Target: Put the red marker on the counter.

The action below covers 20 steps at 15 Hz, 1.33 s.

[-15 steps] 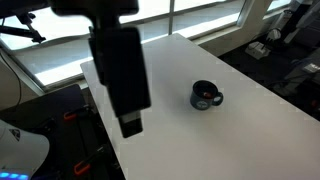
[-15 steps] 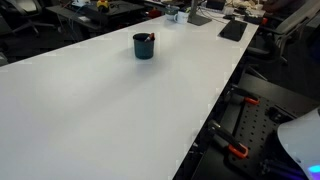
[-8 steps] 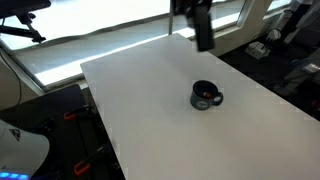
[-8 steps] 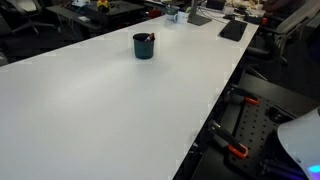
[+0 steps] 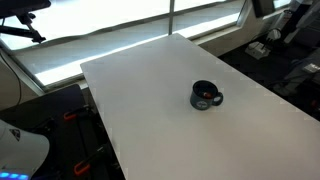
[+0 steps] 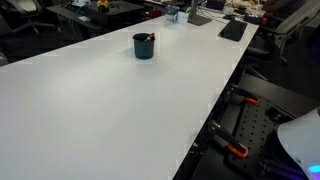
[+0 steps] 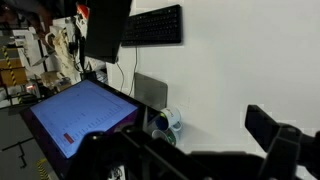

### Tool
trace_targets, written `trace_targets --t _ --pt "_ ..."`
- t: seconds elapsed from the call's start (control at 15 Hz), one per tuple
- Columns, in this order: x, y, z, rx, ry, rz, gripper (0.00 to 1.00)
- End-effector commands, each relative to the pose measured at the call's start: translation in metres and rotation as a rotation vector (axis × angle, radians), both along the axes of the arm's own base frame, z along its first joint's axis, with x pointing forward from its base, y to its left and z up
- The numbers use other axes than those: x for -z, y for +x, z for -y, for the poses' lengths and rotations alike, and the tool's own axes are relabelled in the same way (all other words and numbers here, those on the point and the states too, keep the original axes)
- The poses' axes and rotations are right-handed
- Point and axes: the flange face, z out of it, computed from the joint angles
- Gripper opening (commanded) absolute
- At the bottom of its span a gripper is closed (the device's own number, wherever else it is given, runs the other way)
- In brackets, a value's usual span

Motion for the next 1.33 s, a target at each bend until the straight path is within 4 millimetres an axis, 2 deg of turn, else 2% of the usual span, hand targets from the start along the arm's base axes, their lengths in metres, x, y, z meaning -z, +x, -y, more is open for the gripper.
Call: trace_targets --t 0.0,0.4,0.47,0.6,0.67,0.87,1.07,1.27 --pt "0.000 0.000 0.005 -0.067 0.049 0.032 1.00" --pt "0.001 0.040 0.037 -0.441 0.067 0.125 1.00" --pt "0.005 0.046 0.036 -0.496 0.084 0.133 1.00" --pt "0.023 0.059 0.019 -0.598 0.134 0.092 1.00" --pt "0.015 0.043 0.032 -0.518 0.113 0.118 1.00" --pt "0.030 0.057 0.017 -0.573 0.142 0.084 1.00" --pt "0.029 0.057 0.017 -0.574 0.141 0.086 1.00" --pt "0.028 0.065 0.019 -0.737 0.178 0.148 1.00"
